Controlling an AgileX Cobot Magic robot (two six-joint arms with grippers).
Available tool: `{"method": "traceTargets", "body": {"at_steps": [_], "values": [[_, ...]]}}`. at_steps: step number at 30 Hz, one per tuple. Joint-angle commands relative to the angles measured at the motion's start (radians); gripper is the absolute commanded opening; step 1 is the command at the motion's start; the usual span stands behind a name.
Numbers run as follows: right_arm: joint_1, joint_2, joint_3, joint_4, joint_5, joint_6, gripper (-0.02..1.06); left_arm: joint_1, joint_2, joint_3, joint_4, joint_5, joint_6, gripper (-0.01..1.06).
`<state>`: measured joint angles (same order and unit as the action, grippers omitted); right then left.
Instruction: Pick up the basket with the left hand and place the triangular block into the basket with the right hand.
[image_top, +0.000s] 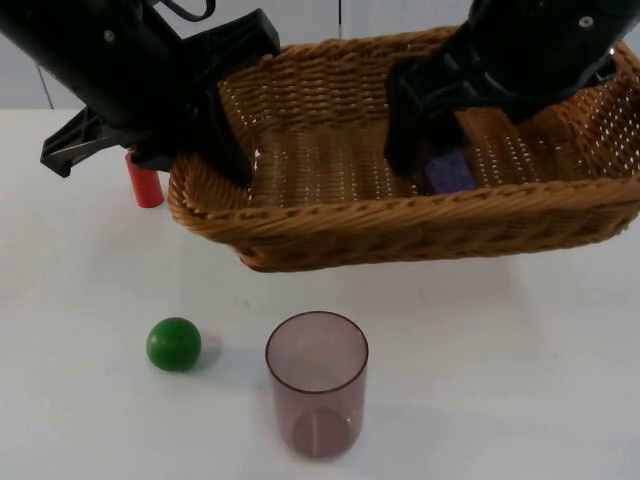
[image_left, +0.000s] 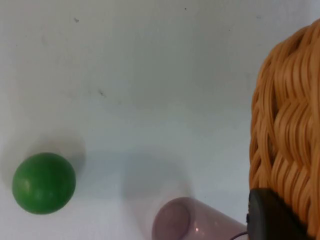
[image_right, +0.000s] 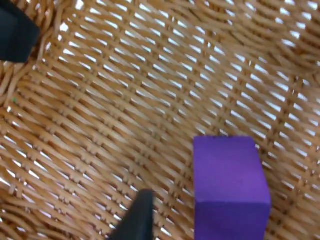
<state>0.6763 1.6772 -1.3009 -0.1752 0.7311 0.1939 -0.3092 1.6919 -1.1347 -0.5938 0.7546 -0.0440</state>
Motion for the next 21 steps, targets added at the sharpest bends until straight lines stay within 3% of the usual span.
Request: {"method": "traceTargets", "body": {"at_steps": [1, 6, 12, 16, 19, 21], "values": [[0.008, -0.013, 0.004, 0.005, -0.031, -0.007, 1.01, -0.006, -0.007, -0.013, -0.02, -0.001, -0.008, 0.0], [0.008, -0.053, 0.004, 0.005, -0.038, -0.005, 1.01, -0.006, -0.005, -0.013, -0.01, -0.001, -0.008, 0.0], [0.008, -0.245, 0.004, -0.011, -0.04, -0.005, 1.01, -0.006, -0.005, -0.016, 0.005, -0.009, -0.005, 0.0], [0.006, -0.417, 0.004, -0.052, -0.04, 0.015, 1.01, -0.006, -0.005, -0.016, 0.005, -0.034, 0.015, 0.0], [0.006, -0.572, 0.004, -0.162, -0.024, 0.101, 1.01, -0.003, -0.002, -0.016, 0.005, -0.072, 0.015, 0.0], [0.006, -0.617, 0.004, -0.181, -0.007, 0.116, 1.01, -0.003, 0.003, -0.02, 0.002, -0.08, 0.015, 0.0]]}}
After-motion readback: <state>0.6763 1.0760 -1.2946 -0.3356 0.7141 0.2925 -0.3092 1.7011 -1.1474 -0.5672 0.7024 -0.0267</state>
